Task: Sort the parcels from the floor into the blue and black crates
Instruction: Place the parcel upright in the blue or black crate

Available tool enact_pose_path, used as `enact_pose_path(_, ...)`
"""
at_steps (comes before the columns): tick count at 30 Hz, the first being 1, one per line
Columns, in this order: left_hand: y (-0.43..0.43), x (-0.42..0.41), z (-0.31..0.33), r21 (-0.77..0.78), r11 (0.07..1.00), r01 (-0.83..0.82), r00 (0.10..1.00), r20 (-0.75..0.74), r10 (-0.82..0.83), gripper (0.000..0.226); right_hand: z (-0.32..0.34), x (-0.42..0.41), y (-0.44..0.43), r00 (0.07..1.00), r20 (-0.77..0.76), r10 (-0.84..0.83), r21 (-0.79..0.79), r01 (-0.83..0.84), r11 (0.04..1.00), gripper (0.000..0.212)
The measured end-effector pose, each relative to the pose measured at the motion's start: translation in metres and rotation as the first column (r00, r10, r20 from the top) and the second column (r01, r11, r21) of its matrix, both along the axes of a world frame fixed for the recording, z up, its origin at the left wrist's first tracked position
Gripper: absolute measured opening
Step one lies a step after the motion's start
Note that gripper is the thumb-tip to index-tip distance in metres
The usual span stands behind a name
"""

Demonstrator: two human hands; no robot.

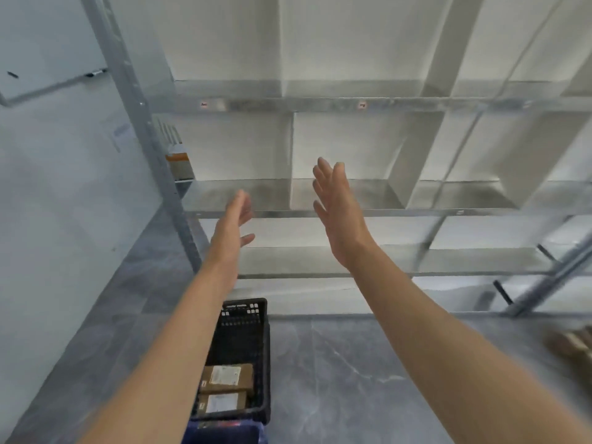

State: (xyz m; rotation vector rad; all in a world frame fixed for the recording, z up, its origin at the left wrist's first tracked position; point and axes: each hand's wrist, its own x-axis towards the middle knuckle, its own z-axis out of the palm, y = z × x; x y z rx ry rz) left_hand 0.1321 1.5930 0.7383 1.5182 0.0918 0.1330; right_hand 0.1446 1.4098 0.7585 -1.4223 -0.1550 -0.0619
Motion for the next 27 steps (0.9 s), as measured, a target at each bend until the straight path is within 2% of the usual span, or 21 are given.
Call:
enact_pose_path(3,-0.067,0.004,0.002,0.004,0.993,0.120,0.993,-0.010,-0.120,0.044,0.002,-0.013,-0.066,0.994,0.003,-0.107,0.016,0.107,0.994,0.067)
enact_pose_path(7,-0.165,0.005,-0.001,0.013,0.965,0.261,0.965,-0.031,-0.260,0.052,-0.004,-0.036,-0.160,0.972,-0.019,-0.234,0.061,0.234,0.970,0.067)
enact_pose_path(13,-0.322,-0.011,-0.012,-0.014,0.904,0.428,0.898,-0.101,-0.427,0.045,-0.019,-0.082,-0.305,0.906,-0.072,-0.416,0.107,0.422,0.900,0.071)
enact_pose_path(17,-0.424,-0.025,-0.018,-0.027,0.839,0.544,0.830,-0.130,-0.542,0.046,-0.029,-0.117,-0.395,0.852,-0.099,-0.515,0.092,0.523,0.847,0.086)
enact_pose_path(20,-0.493,-0.039,-0.026,-0.007,0.777,0.629,0.768,-0.145,-0.623,0.048,-0.040,-0.139,-0.453,0.795,-0.132,-0.593,0.097,0.605,0.790,0.073)
enact_pose_path(22,-0.535,-0.049,-0.033,0.006,0.729,0.685,0.719,-0.168,-0.674,0.050,-0.046,-0.156,-0.484,0.759,-0.162,-0.630,0.096,0.648,0.756,0.071)
enact_pose_path(25,-0.593,-0.057,-0.042,0.005,0.644,0.765,0.633,-0.190,-0.750,0.051,-0.055,-0.175,-0.523,0.718,-0.171,-0.674,0.088,0.693,0.716,0.090)
enact_pose_path(27,-0.628,-0.062,-0.046,-0.007,0.594,0.805,0.580,-0.206,-0.788,0.051,-0.063,-0.184,-0.550,0.680,-0.200,-0.705,0.100,0.730,0.676,0.095)
